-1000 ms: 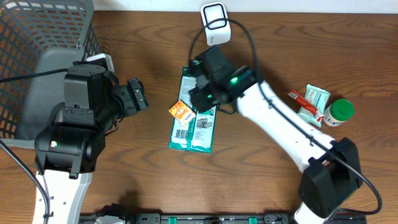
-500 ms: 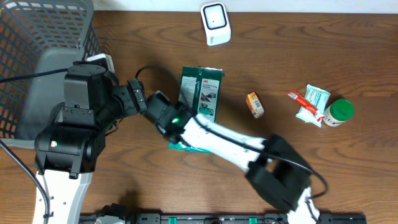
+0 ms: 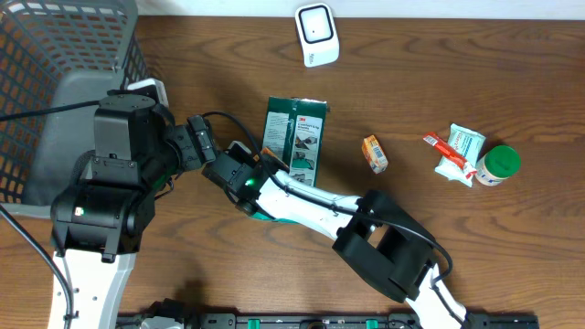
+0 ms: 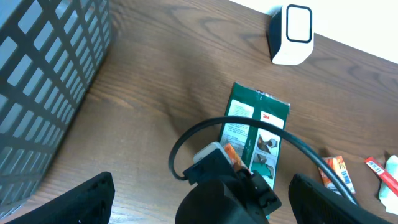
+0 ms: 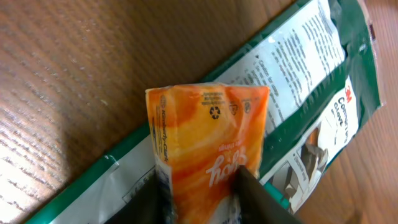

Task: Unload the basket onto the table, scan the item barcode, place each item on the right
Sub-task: 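Carry the orange juice box right with the right gripper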

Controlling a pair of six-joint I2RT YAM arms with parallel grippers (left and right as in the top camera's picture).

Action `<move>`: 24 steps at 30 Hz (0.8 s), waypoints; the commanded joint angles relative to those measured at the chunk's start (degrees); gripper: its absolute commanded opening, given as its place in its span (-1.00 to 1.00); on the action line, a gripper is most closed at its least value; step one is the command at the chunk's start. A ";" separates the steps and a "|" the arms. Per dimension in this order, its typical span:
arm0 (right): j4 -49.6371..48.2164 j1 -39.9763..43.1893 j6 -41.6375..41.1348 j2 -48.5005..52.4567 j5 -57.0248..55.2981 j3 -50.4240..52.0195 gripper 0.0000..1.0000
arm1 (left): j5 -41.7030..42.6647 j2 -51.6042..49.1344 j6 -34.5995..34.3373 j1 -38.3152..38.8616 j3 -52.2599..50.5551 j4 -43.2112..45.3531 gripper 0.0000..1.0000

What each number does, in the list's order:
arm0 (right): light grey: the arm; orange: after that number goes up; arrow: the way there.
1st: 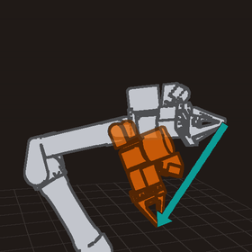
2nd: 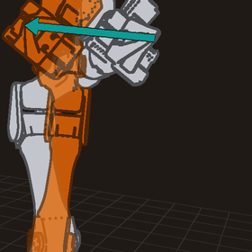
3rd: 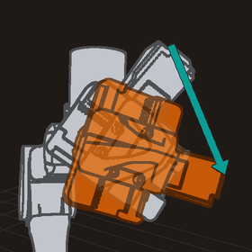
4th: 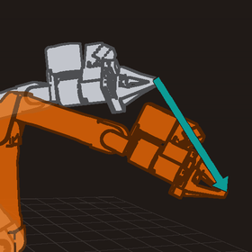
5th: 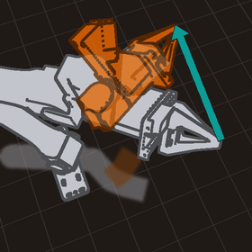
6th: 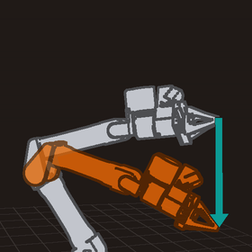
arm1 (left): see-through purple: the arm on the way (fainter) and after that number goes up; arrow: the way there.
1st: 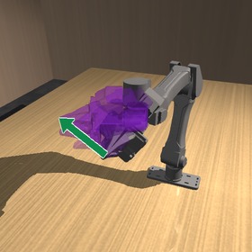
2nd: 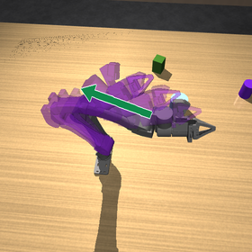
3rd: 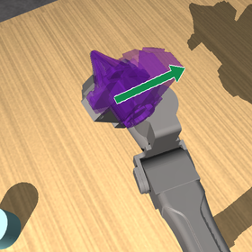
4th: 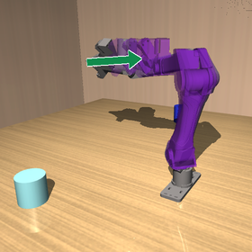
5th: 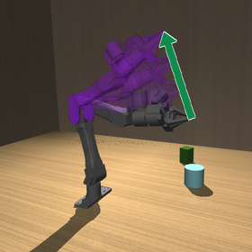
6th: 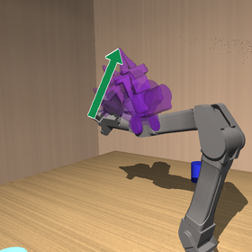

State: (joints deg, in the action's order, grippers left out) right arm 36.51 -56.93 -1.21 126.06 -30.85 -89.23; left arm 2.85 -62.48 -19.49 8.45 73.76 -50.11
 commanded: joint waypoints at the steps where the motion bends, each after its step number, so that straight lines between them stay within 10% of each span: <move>1: 0.33 -0.48 -0.02 1.27 2.67 0.09 -0.49 | 0.09 0.00 0.13 0.09 0.61 0.04 0.81; 11: 0.52 0.13 -2.38 -1.62 3.61 -0.13 -0.98 | 0.09 0.00 0.15 0.09 0.61 0.04 0.81; 24: 14.78 12.87 -9.49 -18.10 32.35 -0.11 -0.98 | 0.09 0.00 0.13 0.09 0.59 0.04 0.81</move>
State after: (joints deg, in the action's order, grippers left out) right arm 49.12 -48.66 -8.36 110.74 -8.60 -89.27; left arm 2.85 -62.48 -19.49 8.47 73.76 -50.11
